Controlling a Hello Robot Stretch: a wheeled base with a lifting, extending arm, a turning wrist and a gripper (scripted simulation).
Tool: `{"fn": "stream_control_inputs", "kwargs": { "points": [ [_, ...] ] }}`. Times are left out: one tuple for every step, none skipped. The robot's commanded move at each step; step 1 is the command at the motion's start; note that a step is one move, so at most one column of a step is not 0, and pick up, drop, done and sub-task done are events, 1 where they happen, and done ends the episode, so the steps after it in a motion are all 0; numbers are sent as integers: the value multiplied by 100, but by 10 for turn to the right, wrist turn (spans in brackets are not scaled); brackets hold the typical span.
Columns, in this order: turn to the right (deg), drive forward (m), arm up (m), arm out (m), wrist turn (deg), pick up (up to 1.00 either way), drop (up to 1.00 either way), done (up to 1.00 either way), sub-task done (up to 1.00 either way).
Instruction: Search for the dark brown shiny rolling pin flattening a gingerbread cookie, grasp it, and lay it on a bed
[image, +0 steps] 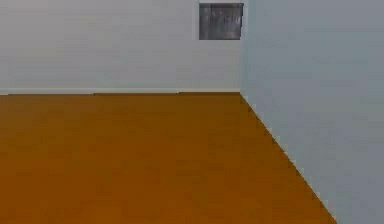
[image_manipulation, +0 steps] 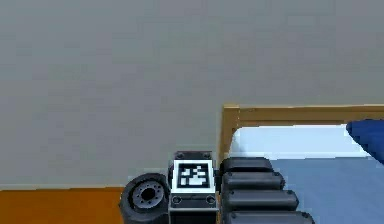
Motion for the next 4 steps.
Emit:
{"fn": "stream_control_inputs", "kwargs": {
  "points": [
    [450, 0, 0, 0, 0, 0, 0, 0, 0],
    [450, 0, 0, 0, 0, 0, 0, 0, 0],
    [450, 0, 0, 0, 0, 0, 0, 0, 0],
    [390, 0, 0, 0, 0, 0, 0, 0, 0]
  ]
}}
